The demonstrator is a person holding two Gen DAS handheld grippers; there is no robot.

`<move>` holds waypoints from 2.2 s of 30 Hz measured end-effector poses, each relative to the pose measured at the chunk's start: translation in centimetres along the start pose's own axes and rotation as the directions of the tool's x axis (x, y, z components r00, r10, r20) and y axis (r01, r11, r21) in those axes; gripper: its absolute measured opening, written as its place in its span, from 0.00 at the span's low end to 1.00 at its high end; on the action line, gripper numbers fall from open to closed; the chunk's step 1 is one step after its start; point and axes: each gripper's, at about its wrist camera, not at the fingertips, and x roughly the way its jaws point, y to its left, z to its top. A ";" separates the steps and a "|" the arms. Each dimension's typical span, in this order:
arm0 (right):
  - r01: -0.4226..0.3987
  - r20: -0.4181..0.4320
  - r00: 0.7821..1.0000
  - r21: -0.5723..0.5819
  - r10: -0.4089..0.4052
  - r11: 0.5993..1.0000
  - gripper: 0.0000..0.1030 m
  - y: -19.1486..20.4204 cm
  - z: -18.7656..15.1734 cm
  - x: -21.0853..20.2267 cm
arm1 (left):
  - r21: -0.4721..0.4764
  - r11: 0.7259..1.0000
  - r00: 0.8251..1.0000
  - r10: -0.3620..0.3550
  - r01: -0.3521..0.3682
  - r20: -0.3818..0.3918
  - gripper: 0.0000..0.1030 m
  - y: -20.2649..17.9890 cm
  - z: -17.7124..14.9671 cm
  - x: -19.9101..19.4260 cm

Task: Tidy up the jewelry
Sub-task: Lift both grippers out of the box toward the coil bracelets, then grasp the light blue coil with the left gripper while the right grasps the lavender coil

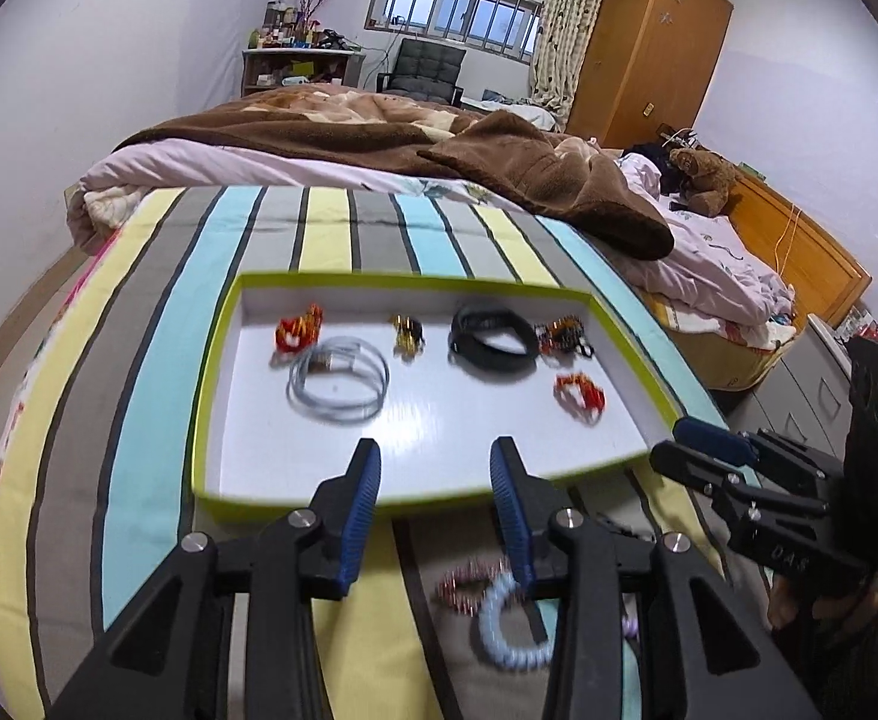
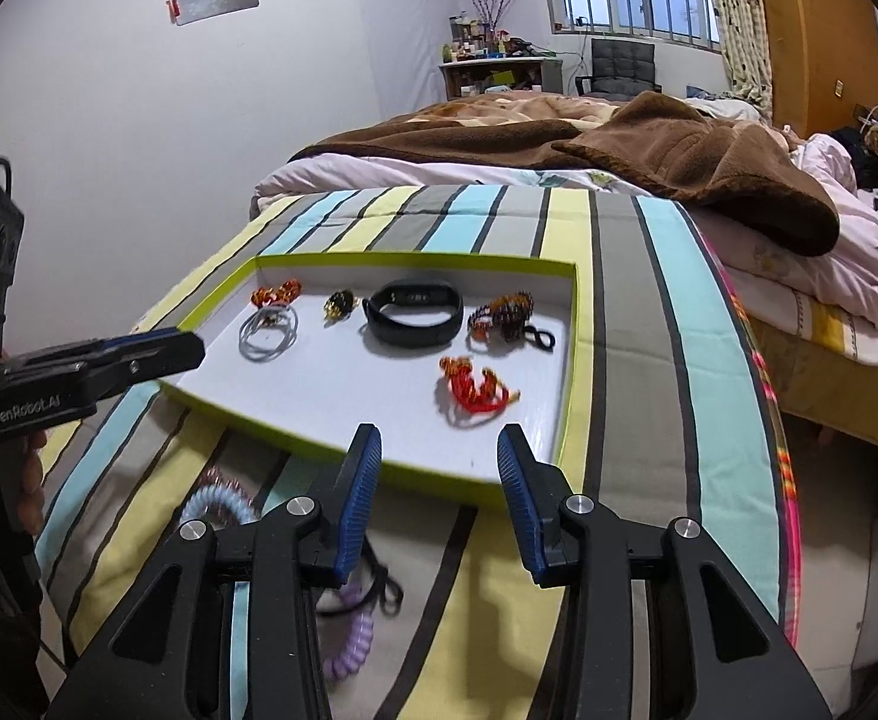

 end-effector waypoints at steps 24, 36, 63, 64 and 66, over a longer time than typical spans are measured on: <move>-0.035 -0.112 0.993 0.018 0.037 0.999 0.40 1.6 -5.8 -1.5 | -0.025 0.999 0.995 -0.024 0.022 -0.101 0.38 -1.6 -6.3 0.0; 0.003 -0.118 0.993 -0.043 -0.008 0.999 0.40 2.9 -5.9 -0.7 | 0.062 0.997 0.991 0.061 -0.054 -0.117 0.38 -2.9 -6.3 0.9; 0.017 -0.118 0.993 -0.077 -0.026 0.997 0.09 3.6 -6.4 -1.8 | 0.106 0.990 0.989 0.106 -0.095 -0.102 0.10 -2.3 -7.0 -0.7; 0.018 -0.116 0.993 -0.074 -0.026 0.997 0.09 3.6 -6.4 -1.9 | 0.104 0.990 0.989 0.108 -0.098 -0.099 0.10 -2.2 -7.0 -0.8; 0.018 -0.112 0.993 -0.061 -0.025 0.998 0.09 3.3 -6.5 -2.3 | 0.101 0.990 0.989 0.110 -0.100 -0.096 0.10 -1.9 -7.1 -1.1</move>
